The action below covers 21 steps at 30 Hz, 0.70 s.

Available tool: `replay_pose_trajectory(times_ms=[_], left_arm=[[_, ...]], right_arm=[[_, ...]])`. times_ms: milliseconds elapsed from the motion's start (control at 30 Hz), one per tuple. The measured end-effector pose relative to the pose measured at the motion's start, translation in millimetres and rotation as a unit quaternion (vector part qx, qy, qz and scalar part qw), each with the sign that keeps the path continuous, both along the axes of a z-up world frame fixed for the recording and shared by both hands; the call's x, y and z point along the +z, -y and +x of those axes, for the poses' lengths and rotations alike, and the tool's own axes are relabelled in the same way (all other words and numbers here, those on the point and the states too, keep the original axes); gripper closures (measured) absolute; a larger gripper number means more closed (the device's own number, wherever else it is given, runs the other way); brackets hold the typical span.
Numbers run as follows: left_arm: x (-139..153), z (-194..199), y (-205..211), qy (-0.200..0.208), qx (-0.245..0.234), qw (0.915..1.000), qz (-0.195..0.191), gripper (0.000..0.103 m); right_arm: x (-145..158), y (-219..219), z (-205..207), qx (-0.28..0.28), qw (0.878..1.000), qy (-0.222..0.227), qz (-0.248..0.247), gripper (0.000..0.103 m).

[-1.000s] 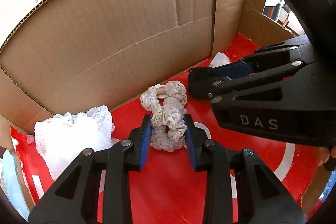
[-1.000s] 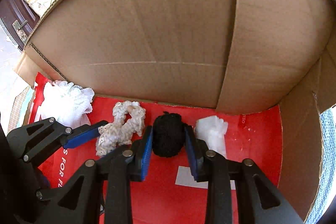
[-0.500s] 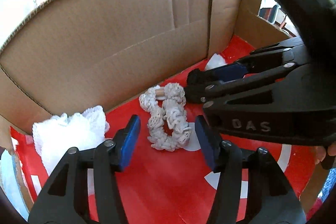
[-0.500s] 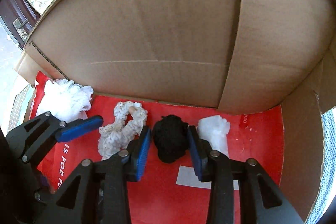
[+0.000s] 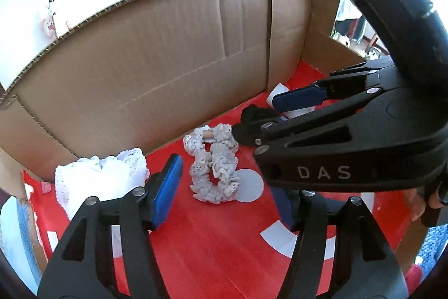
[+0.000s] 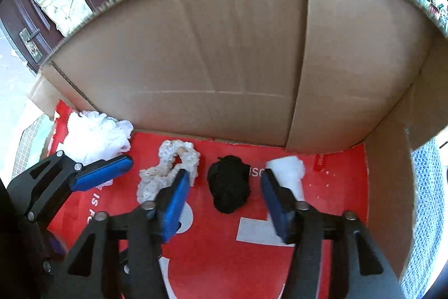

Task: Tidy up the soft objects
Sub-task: 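Lift both open tools up and out of the box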

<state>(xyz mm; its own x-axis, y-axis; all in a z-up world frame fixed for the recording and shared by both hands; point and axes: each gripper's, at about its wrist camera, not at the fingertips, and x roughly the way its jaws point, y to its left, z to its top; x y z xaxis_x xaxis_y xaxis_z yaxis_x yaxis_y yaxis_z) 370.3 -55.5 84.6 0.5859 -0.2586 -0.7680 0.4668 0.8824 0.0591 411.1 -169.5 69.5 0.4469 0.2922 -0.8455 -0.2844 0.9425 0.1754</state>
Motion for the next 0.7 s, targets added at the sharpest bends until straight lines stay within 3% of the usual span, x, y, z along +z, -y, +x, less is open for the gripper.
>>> replay_pose_trajectory(times_ms=[333,500,700], left_arm=[[41,-39,-15,0.041,0.013,0.9985,-0.035,0.031],[68,-74,-33,0.074,0.031,0.9948,-0.064,0.021],[100,-130,-49,0.128,0.055,0.9862,-0.089,0.012]], right_arm=[[45,5,-33,-0.005,0.999,0.045,0.013,0.034],[76,11,-66,-0.012,0.996,0.088,0.017,0.019],[111,16,-125,-0.013,0.985,0.171,0.01,0.003]])
